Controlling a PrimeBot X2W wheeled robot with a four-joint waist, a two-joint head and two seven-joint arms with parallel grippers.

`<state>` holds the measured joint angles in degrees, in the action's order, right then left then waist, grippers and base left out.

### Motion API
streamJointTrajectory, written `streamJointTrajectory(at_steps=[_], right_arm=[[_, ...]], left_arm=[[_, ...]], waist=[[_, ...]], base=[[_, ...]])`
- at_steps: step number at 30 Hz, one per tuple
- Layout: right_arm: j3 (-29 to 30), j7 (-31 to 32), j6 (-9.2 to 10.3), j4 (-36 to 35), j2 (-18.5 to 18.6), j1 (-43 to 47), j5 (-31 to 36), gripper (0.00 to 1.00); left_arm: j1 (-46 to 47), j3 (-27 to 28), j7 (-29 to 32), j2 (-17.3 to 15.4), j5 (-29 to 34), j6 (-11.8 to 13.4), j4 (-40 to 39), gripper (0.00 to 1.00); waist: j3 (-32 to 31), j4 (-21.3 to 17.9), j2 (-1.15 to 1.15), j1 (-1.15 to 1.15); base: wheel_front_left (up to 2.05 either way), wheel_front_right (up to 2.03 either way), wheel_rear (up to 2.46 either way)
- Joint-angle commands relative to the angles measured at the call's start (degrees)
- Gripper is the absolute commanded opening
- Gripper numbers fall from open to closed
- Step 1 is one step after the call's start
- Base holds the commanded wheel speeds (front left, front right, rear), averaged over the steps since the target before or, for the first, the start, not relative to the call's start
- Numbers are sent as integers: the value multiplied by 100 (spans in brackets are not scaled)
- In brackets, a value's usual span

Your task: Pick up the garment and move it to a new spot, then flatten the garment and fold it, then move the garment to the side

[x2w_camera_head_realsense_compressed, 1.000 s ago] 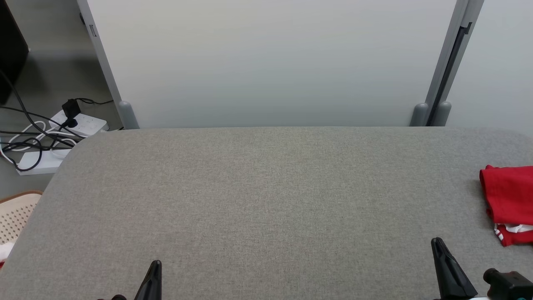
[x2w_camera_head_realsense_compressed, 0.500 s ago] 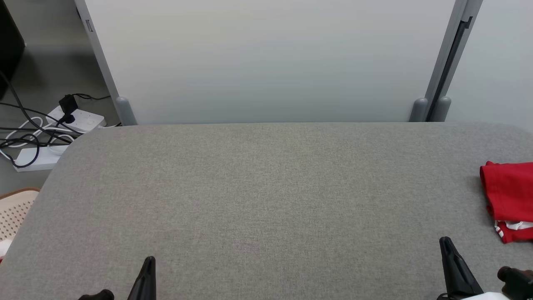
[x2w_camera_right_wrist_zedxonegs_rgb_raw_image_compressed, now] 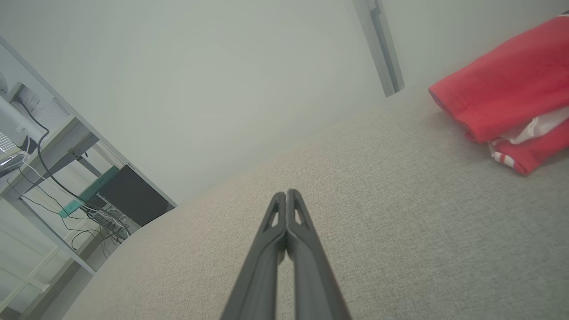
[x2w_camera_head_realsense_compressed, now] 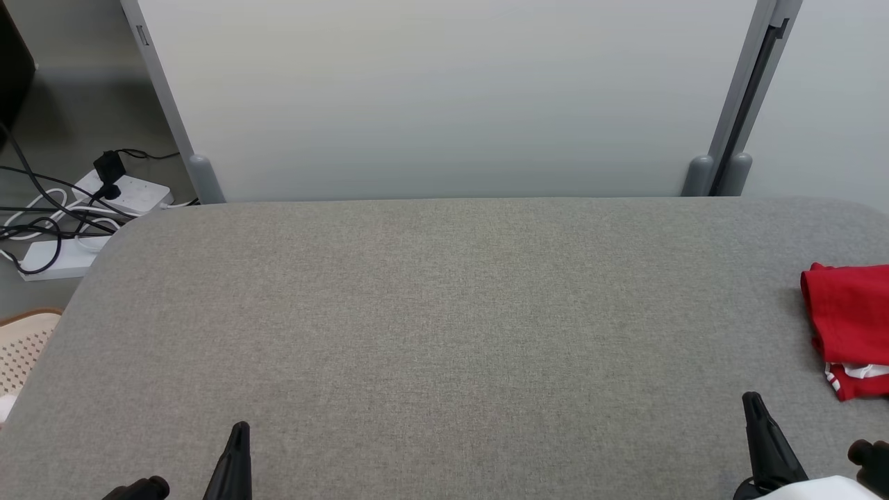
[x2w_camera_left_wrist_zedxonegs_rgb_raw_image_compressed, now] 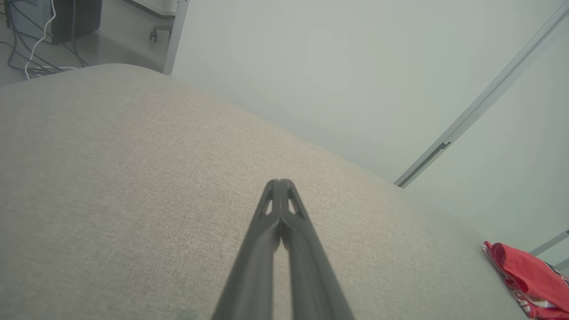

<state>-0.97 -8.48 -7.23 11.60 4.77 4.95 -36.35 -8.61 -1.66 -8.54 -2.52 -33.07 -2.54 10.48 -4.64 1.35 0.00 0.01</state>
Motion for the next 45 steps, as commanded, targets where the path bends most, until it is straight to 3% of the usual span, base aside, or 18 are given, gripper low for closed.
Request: streamJointTrajectory(at_steps=[1, 29, 30, 45], right_arm=[[17, 57, -8, -140, 43, -309, -208, 0], [246, 504, -14, -22, -29, -559, -1872, 0], [322, 654, -15, 18, -53, -642, -2427, 0], [449, 902, -18, 84, -93, -780, -3350, 0]], left_arm=[[348, 112, 34, -16, -229, -79, -102, 0], [699, 333, 491, -22, -1987, -208, 41, 0], [816, 406, 643, -24, -2575, -251, 89, 0], [1011, 527, 895, -28, -3552, -322, 168, 0]], waist=[[10, -3, 0, -1], [156, -44, 0, -1], [205, -57, 0, -1], [286, -80, 0, -1]], base=[[0, 0, 0], [0, 0, 0], [0, 0, 0], [0, 0, 0]])
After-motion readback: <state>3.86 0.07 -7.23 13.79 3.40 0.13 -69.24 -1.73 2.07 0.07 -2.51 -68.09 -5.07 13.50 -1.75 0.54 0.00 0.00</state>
